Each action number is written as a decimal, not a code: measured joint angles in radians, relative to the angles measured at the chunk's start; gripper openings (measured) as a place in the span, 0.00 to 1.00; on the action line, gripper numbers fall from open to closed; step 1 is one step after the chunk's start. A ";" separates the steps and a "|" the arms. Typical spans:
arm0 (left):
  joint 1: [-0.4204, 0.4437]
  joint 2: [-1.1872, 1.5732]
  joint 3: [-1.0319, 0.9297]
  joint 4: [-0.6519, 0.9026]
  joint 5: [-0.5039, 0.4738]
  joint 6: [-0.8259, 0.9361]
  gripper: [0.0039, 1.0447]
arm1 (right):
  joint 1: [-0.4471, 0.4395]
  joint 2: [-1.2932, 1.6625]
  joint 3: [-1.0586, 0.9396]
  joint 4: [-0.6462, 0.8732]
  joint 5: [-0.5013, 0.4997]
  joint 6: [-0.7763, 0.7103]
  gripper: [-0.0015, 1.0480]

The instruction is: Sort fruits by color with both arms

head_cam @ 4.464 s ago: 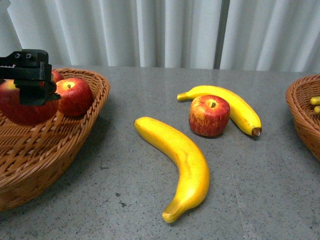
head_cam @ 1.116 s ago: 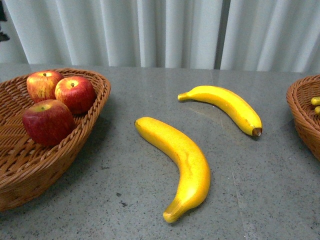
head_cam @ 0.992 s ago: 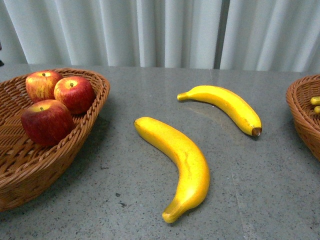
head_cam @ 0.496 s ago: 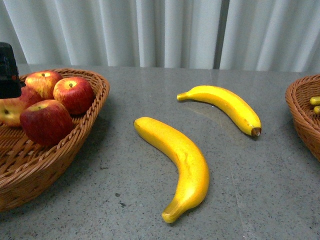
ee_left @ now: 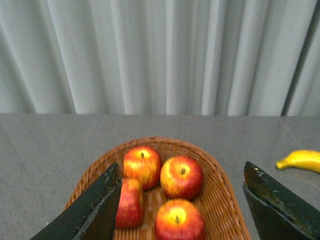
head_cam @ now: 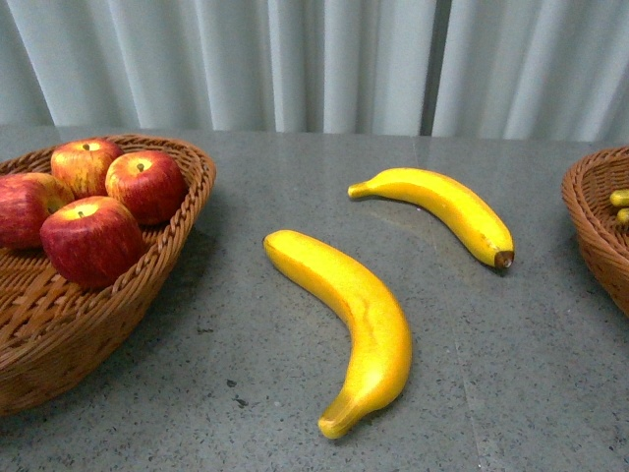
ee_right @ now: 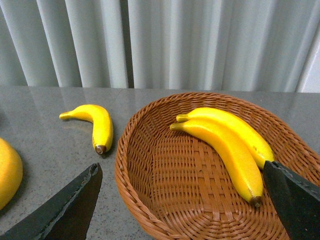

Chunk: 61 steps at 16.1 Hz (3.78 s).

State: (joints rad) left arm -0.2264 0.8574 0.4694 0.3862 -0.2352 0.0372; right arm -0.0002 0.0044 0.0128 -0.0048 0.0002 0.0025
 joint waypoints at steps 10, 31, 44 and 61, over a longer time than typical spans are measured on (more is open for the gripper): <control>0.232 -0.360 -0.359 -0.005 0.221 -0.035 0.01 | 0.000 0.000 0.000 0.000 0.000 0.000 0.94; 0.224 -0.850 -0.455 -0.396 0.234 -0.035 0.01 | 0.000 0.000 0.000 0.002 0.000 0.000 0.94; 0.224 -0.850 -0.455 -0.390 0.235 -0.037 0.95 | 0.000 0.000 0.000 0.001 0.000 0.000 0.94; 0.224 -0.850 -0.455 -0.390 0.235 -0.037 0.94 | 0.252 1.023 0.478 0.558 -0.028 0.087 0.94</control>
State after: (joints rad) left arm -0.0021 0.0074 0.0147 -0.0040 -0.0006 0.0006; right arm 0.2516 1.0279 0.4911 0.5529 -0.0280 0.0891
